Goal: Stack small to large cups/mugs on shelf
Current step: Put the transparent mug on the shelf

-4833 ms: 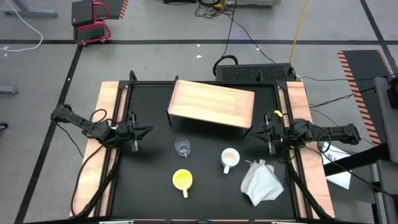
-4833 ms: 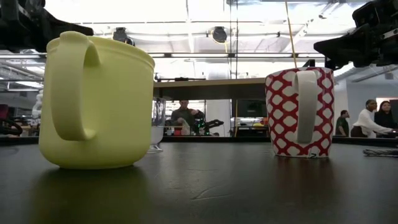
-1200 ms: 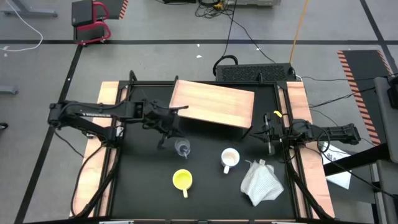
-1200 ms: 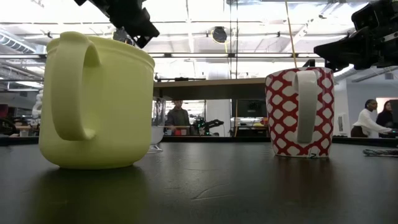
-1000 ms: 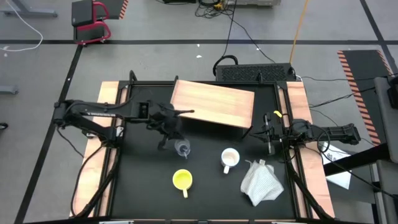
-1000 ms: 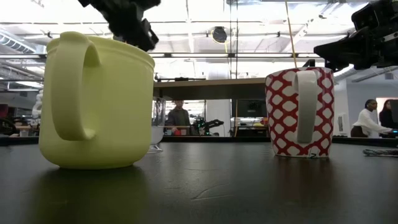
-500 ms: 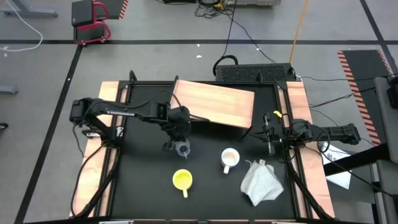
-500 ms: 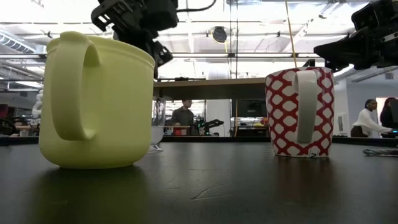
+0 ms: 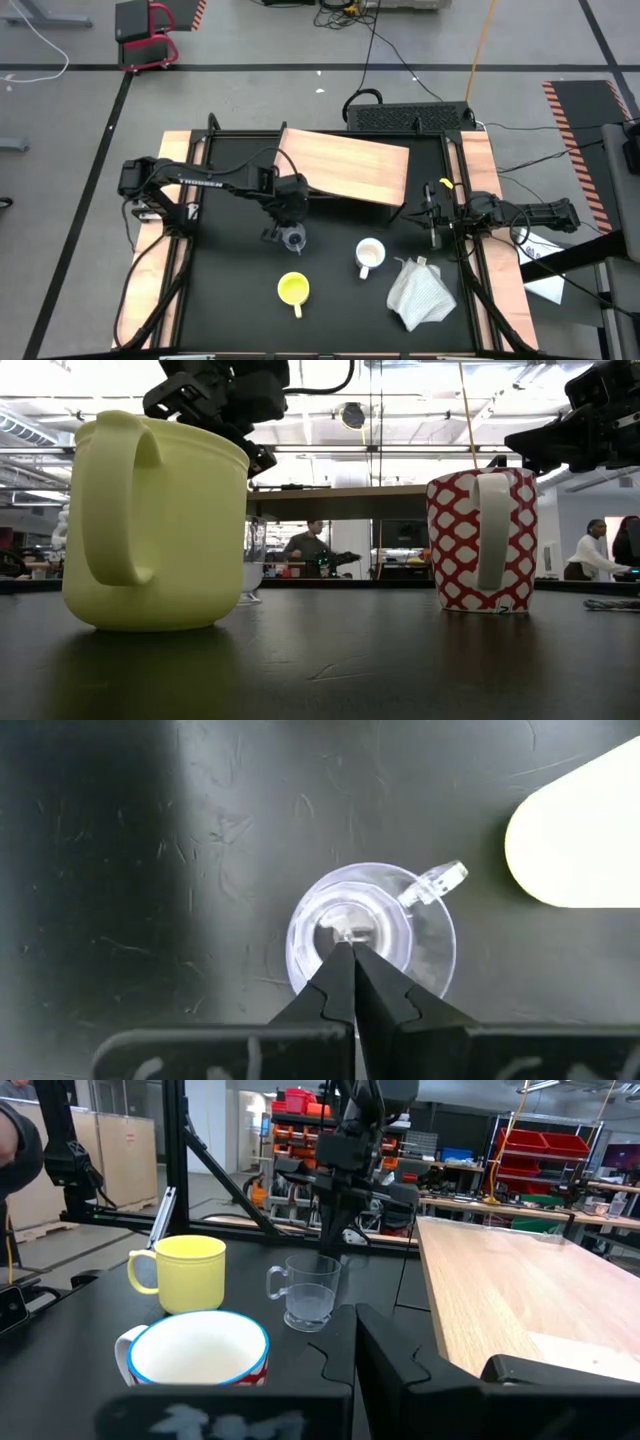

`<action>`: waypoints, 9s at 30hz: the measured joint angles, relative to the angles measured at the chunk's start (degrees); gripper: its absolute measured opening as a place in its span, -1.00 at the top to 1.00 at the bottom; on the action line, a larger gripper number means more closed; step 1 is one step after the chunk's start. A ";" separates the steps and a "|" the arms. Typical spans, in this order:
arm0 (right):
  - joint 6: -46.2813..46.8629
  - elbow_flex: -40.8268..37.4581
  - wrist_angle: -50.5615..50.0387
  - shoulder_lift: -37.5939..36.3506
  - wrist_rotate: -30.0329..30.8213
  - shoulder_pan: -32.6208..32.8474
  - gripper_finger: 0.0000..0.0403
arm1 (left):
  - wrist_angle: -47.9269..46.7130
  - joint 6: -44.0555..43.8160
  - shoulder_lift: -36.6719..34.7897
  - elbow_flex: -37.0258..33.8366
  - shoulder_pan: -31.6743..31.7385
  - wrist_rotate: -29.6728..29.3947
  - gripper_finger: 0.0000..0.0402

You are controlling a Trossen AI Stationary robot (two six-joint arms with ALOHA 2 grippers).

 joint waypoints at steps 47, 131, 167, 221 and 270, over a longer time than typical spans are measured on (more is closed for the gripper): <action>0.87 -0.01 -0.07 0.00 0.02 -0.01 1.00 | 3.01 -1.43 0.00 -0.11 -1.33 -0.75 0.26; 1.49 0.00 -0.06 0.96 0.02 0.00 1.00 | -0.23 -0.96 -4.37 -0.11 0.33 -6.98 1.00; 2.03 -0.02 -0.01 0.96 0.02 -0.01 1.00 | -10.75 -3.15 -20.36 -0.11 2.67 -14.97 1.00; 4.31 0.00 0.01 0.96 0.00 0.01 1.00 | 35.45 -6.42 -44.76 -33.41 2.38 -2.92 1.00; 4.50 0.00 0.14 0.96 -0.17 0.01 1.00 | 45.49 -12.73 -44.75 -29.65 9.79 -3.25 1.00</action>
